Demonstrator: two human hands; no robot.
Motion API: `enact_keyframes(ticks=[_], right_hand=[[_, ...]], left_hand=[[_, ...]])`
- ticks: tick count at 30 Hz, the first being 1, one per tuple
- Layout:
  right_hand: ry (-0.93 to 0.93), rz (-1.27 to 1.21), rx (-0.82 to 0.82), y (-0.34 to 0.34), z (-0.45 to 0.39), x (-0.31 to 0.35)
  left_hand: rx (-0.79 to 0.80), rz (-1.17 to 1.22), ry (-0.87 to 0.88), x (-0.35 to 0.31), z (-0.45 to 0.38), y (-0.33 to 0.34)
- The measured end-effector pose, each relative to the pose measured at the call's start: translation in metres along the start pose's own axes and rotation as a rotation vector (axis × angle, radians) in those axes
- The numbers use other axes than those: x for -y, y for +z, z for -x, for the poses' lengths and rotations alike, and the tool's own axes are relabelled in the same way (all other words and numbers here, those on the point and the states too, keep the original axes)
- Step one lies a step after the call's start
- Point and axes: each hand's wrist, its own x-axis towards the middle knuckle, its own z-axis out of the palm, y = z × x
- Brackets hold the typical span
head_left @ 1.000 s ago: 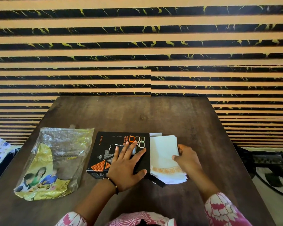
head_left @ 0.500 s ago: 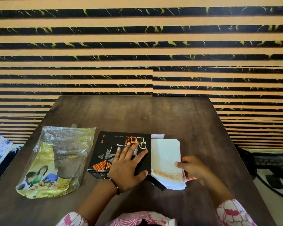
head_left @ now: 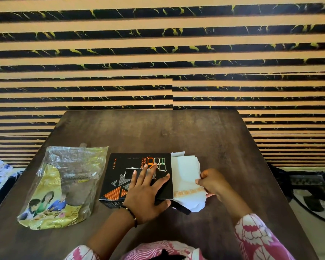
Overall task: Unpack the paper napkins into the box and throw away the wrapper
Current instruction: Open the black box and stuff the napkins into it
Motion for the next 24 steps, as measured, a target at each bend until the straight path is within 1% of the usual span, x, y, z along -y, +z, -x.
enact_keyframes(ticks=[3,6,8,11,13,15,18,21,24], right_hand=[[-0.041,0.070,-0.061,0.009,0.000,-0.002],[-0.025,-0.039,-0.074,0.007,-0.001,-0.008],[0.004,-0.104,-0.013,0.003,-0.002,-0.011],[0.059,-0.132,0.142,0.001,-0.001,-0.011],[0.076,-0.126,0.192,0.003,-0.001,-0.008],[0.086,-0.156,0.178,0.003,-0.004,-0.005],[0.087,-0.275,0.129,-0.002,-0.007,-0.002],[0.068,-0.356,0.052,-0.008,-0.010,-0.004],[0.105,-0.425,0.026,-0.012,-0.014,-0.014]], left_hand=[[0.004,-0.007,-0.004,0.000,-0.001,-0.001],[-0.031,-0.013,-0.002,0.001,-0.001,0.002],[-0.062,-0.007,-0.003,0.002,-0.001,0.004],[-0.055,-0.027,0.002,0.002,-0.002,0.005],[-0.076,-0.030,0.003,0.003,-0.002,0.006],[-0.073,-0.037,0.003,0.002,-0.002,0.005],[-0.049,-0.035,0.006,0.002,-0.001,0.004],[-0.063,-0.027,0.008,0.003,-0.001,0.005],[-0.093,0.001,0.014,0.004,-0.001,0.008]])
